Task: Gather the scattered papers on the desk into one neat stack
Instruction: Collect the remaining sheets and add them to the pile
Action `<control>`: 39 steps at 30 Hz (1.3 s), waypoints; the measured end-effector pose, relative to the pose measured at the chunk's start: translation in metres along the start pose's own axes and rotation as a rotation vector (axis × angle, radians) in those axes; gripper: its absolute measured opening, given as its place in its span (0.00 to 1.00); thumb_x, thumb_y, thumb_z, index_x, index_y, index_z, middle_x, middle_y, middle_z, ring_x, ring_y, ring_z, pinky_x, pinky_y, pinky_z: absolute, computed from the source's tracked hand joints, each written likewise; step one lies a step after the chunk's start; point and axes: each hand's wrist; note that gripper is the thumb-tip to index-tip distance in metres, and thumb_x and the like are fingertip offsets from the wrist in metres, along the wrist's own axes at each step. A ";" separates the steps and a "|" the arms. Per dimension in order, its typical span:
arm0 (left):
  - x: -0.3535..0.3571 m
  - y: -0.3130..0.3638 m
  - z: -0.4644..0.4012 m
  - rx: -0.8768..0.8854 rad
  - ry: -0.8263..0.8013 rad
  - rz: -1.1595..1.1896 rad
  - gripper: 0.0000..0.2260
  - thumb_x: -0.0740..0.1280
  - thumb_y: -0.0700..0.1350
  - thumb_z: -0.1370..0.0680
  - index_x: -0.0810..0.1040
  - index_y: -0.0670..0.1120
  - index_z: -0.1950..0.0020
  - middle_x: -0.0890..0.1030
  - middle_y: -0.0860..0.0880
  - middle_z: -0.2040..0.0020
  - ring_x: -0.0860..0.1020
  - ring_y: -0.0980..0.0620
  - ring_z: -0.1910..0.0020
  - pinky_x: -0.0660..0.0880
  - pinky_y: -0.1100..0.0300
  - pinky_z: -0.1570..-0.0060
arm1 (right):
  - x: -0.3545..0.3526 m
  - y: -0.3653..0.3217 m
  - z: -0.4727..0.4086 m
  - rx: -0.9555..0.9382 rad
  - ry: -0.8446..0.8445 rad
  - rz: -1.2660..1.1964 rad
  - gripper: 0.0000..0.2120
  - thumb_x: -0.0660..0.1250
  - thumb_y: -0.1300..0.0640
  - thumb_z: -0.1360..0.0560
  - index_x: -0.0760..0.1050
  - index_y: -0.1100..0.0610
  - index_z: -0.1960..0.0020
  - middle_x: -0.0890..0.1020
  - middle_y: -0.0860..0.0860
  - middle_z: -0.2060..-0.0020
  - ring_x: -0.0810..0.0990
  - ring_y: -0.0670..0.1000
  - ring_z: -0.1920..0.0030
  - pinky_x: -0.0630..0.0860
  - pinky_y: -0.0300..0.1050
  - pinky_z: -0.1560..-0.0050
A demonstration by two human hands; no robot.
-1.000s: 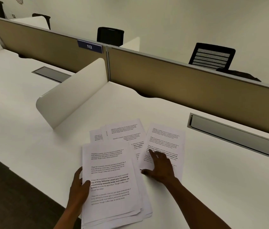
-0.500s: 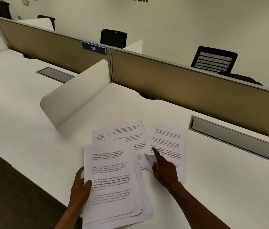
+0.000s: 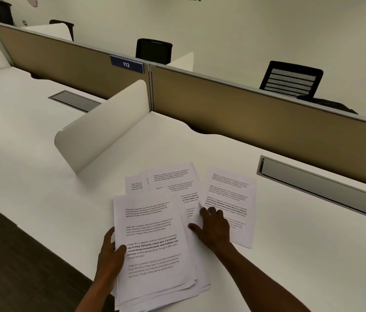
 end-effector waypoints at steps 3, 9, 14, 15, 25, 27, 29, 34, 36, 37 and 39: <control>-0.001 0.001 0.000 0.002 -0.001 -0.011 0.27 0.65 0.38 0.21 0.63 0.58 0.27 0.80 0.41 0.38 0.82 0.43 0.49 0.81 0.45 0.50 | 0.002 0.000 0.003 0.021 0.043 -0.087 0.29 0.64 0.34 0.27 0.69 0.49 0.32 0.75 0.50 0.36 0.70 0.55 0.37 0.72 0.51 0.43; -0.001 0.005 0.003 0.050 0.011 -0.119 0.28 0.65 0.39 0.21 0.61 0.58 0.25 0.80 0.43 0.38 0.82 0.47 0.52 0.81 0.50 0.53 | -0.003 0.005 0.010 -0.034 0.150 -0.117 0.27 0.63 0.46 0.21 0.61 0.46 0.24 0.79 0.51 0.40 0.77 0.54 0.42 0.76 0.50 0.47; 0.008 0.013 0.014 0.273 0.082 -0.367 0.36 0.67 0.35 0.24 0.55 0.51 0.20 0.73 0.41 0.31 0.77 0.45 0.43 0.77 0.49 0.43 | -0.022 -0.010 0.020 -0.159 0.360 -0.209 0.26 0.70 0.54 0.24 0.70 0.53 0.28 0.85 0.55 0.51 0.85 0.56 0.57 0.83 0.52 0.61; 0.011 0.015 0.017 0.314 0.089 -0.419 0.38 0.66 0.34 0.25 0.53 0.52 0.19 0.69 0.42 0.30 0.76 0.48 0.45 0.78 0.54 0.48 | -0.026 -0.017 0.023 -0.189 0.405 -0.222 0.25 0.72 0.55 0.25 0.72 0.55 0.29 0.85 0.56 0.52 0.85 0.56 0.58 0.84 0.52 0.62; 0.030 0.019 0.028 0.482 0.057 -0.665 0.22 0.61 0.47 0.18 0.66 0.52 0.24 0.57 0.47 0.19 0.61 0.45 0.23 0.70 0.49 0.31 | -0.012 -0.100 0.077 -0.555 0.358 -0.299 0.24 0.74 0.50 0.27 0.76 0.55 0.33 0.87 0.50 0.54 0.86 0.48 0.60 0.82 0.40 0.60; 0.028 0.020 0.028 0.471 0.049 -0.621 0.19 0.56 0.49 0.16 0.68 0.52 0.25 0.63 0.47 0.21 0.60 0.46 0.22 0.63 0.49 0.26 | 0.000 -0.109 0.086 -0.638 0.350 -0.318 0.26 0.77 0.51 0.30 0.77 0.55 0.34 0.87 0.50 0.54 0.86 0.47 0.62 0.82 0.37 0.59; 0.025 0.024 0.030 0.436 0.062 -0.509 0.21 0.54 0.51 0.16 0.65 0.52 0.23 0.65 0.48 0.22 0.61 0.48 0.22 0.61 0.49 0.24 | 0.011 -0.114 0.094 -0.693 0.308 -0.337 0.27 0.74 0.50 0.27 0.74 0.55 0.31 0.87 0.49 0.53 0.85 0.46 0.62 0.82 0.37 0.58; 0.017 0.029 0.032 0.406 0.066 -0.439 0.26 0.59 0.52 0.17 0.59 0.50 0.20 0.61 0.48 0.20 0.60 0.48 0.22 0.60 0.48 0.24 | 0.024 -0.118 0.106 -0.749 0.122 -0.380 0.26 0.59 0.43 0.19 0.59 0.49 0.24 0.86 0.48 0.51 0.84 0.48 0.58 0.82 0.43 0.53; 0.015 0.027 0.030 0.385 0.054 -0.497 0.28 0.64 0.47 0.18 0.58 0.50 0.20 0.56 0.48 0.19 0.59 0.47 0.22 0.61 0.50 0.25 | 0.023 -0.117 0.107 -0.740 -0.001 -0.413 0.30 0.54 0.36 0.19 0.55 0.46 0.22 0.82 0.46 0.40 0.82 0.47 0.45 0.76 0.41 0.38; 0.015 0.026 0.029 0.365 0.046 -0.516 0.28 0.64 0.46 0.19 0.58 0.51 0.20 0.55 0.48 0.19 0.59 0.47 0.22 0.61 0.53 0.26 | 0.023 -0.115 0.106 -0.751 -0.055 -0.414 0.32 0.54 0.33 0.21 0.53 0.44 0.21 0.78 0.44 0.34 0.78 0.46 0.38 0.71 0.40 0.33; 0.015 0.024 0.027 0.317 0.017 -0.543 0.27 0.63 0.46 0.18 0.59 0.51 0.21 0.55 0.50 0.19 0.60 0.50 0.22 0.63 0.60 0.29 | 0.022 -0.106 0.104 -0.756 -0.081 -0.442 0.36 0.56 0.29 0.24 0.51 0.41 0.21 0.72 0.41 0.28 0.70 0.43 0.30 0.65 0.39 0.28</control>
Point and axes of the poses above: each hand's wrist, its own z-axis away from the middle knuckle, its own x-axis out of the palm, y = z × x
